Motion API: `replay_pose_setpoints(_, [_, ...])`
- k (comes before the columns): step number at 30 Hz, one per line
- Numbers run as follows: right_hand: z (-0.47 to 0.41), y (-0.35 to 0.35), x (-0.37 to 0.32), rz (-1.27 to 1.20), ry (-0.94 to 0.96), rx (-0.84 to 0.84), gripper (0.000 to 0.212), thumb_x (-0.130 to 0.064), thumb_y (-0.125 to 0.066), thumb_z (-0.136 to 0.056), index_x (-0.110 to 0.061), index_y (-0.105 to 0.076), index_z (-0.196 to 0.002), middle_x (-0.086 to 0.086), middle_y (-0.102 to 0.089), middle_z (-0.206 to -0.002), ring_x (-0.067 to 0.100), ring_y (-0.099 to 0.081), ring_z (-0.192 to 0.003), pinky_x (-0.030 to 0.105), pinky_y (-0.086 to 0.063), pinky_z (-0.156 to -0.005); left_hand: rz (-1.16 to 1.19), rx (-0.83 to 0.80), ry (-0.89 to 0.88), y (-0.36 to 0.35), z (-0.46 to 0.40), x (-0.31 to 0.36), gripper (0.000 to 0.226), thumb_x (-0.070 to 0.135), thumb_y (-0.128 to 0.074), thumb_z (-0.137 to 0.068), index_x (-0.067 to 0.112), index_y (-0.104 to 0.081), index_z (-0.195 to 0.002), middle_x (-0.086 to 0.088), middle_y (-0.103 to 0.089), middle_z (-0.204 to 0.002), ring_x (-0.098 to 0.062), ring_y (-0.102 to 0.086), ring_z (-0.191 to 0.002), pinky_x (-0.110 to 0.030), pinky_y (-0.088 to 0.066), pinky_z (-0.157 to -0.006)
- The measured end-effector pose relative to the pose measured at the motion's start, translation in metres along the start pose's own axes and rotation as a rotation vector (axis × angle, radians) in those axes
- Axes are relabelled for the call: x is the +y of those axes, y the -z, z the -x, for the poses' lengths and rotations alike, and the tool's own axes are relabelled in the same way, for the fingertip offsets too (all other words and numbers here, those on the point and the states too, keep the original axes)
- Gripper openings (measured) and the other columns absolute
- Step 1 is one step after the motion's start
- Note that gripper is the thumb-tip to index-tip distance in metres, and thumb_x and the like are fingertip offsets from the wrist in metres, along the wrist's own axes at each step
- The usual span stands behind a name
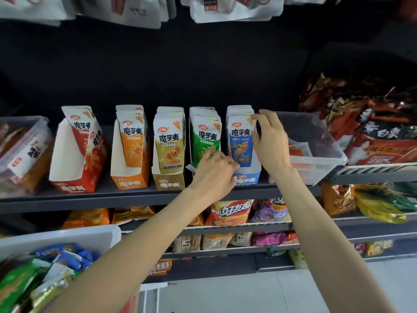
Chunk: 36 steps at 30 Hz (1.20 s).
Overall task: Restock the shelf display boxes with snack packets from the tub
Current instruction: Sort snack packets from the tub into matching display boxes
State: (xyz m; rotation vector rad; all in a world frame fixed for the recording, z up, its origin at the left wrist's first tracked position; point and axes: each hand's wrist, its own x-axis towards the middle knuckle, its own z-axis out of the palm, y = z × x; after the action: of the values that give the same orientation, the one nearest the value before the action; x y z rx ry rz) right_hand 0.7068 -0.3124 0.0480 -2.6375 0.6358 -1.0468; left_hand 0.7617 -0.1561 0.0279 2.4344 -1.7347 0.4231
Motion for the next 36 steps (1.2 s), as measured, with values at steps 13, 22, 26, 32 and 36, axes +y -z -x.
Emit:
replay_pose_setpoints(13, [0.131,0.012,-0.125,-0.560,0.099,-0.049,0.020,-0.026,-0.052,-0.095,-0.015,-0.066,-0.104,-0.007,-0.071,-0.081,0.003,-0.067,-0.072,0.027,-0.054,-0.059,0.713,0.795,0.402,0.047,0.147,-0.054,0.018,0.022,-0.048,-0.093,0.017,-0.063,-0.085,0.019,-0.060,-0.071,0.001,-0.055,-0.062,-0.014,-0.041,-0.059])
replay_pose_setpoints(22, [0.203,-0.094,-0.260,-0.426,0.282,-0.827,0.025,-0.022,-0.054,-0.091,-0.022,-0.062,-0.114,-0.005,-0.061,-0.116,0.018,-0.058,-0.104,0.037,-0.049,-0.085,0.279,0.112,0.689,0.020,0.375,-0.158,0.031,0.041,-0.050,-0.083,0.023,-0.069,-0.101,0.010,-0.066,-0.090,-0.017,-0.060,-0.088,-0.030,-0.048,-0.078])
replay_pose_setpoints(26, [0.225,-0.131,-0.308,-0.210,0.332,-1.081,0.038,-0.022,-0.048,-0.095,-0.018,-0.050,-0.133,0.004,-0.053,-0.131,0.025,-0.046,-0.122,0.036,-0.039,-0.097,0.273,-0.178,0.703,0.007,0.427,-0.184,0.045,0.054,-0.047,-0.077,0.026,-0.067,-0.108,0.003,-0.067,-0.100,-0.024,-0.061,-0.093,-0.032,-0.049,-0.075])
replay_pose_setpoints(32, [0.258,-0.164,-0.346,0.083,0.251,-1.285,0.057,-0.034,-0.062,-0.089,-0.007,-0.037,-0.133,0.014,-0.049,-0.126,0.036,-0.052,-0.112,0.043,-0.045,-0.088,0.283,-0.380,0.589,-0.020,0.433,-0.197,0.065,0.067,-0.040,-0.074,0.024,-0.063,-0.117,0.001,-0.066,-0.106,-0.025,-0.055,-0.107,-0.036,-0.045,-0.092])
replay_pose_setpoints(36, [0.279,-0.180,-0.350,0.190,0.208,-1.259,0.069,-0.027,-0.068,-0.083,-0.008,-0.031,-0.138,0.014,-0.050,-0.130,0.033,-0.052,-0.116,0.043,-0.039,-0.097,0.019,-0.555,0.447,-0.027,0.414,-0.189,0.059,0.064,-0.043,-0.083,0.024,-0.052,-0.126,0.003,-0.061,-0.119,-0.022,-0.044,-0.116,-0.037,-0.029,-0.096])
